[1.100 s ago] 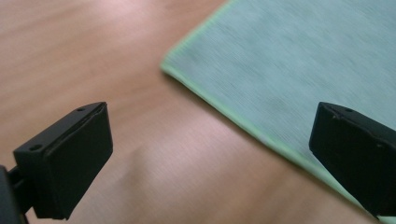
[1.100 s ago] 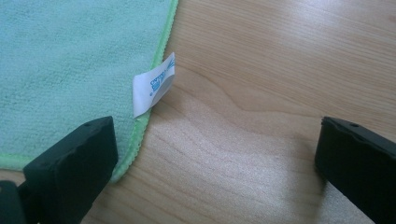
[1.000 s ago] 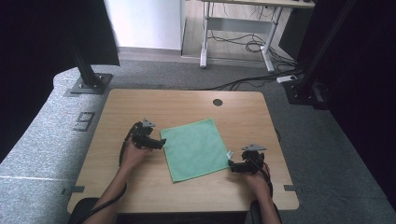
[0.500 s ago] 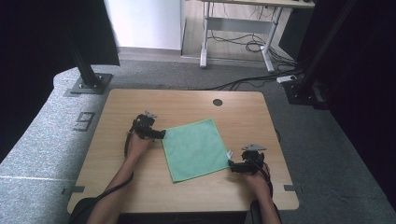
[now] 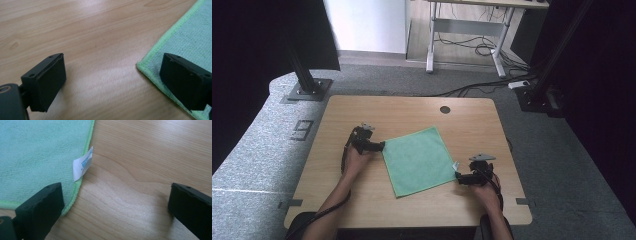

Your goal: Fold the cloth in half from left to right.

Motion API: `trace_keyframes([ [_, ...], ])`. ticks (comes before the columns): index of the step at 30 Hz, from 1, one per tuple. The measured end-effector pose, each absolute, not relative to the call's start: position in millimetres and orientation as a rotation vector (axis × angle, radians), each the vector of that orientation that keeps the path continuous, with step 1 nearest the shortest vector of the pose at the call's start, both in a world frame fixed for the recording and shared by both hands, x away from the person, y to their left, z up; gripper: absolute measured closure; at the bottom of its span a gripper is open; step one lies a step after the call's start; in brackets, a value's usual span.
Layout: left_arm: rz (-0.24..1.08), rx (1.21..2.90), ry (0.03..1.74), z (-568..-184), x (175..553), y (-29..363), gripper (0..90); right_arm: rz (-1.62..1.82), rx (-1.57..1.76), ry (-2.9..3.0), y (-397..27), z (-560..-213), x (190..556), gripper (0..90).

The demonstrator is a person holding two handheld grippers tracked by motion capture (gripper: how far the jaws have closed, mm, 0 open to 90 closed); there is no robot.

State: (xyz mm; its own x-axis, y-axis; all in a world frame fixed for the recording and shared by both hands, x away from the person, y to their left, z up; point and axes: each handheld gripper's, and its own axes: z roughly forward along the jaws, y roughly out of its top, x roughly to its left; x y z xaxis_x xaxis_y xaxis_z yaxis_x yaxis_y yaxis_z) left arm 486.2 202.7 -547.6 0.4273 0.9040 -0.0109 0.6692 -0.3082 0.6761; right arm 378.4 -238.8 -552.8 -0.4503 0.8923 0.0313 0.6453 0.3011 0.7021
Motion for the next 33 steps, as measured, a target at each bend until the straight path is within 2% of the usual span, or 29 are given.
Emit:
trace_keyframes([
  [10,0.493,2.087,1.309,-548,482,211,6.5,0.959,1.302,2.256,-223,-543,374,0.0],
  [18,0.491,2.087,1.336,-548,485,211,0.9,0.985,1.177,2.358,-192,-536,370,0.0],
  [33,0.490,2.091,1.335,-548,485,211,0.8,1.060,0.998,2.515,-135,-530,369,0.0],
])
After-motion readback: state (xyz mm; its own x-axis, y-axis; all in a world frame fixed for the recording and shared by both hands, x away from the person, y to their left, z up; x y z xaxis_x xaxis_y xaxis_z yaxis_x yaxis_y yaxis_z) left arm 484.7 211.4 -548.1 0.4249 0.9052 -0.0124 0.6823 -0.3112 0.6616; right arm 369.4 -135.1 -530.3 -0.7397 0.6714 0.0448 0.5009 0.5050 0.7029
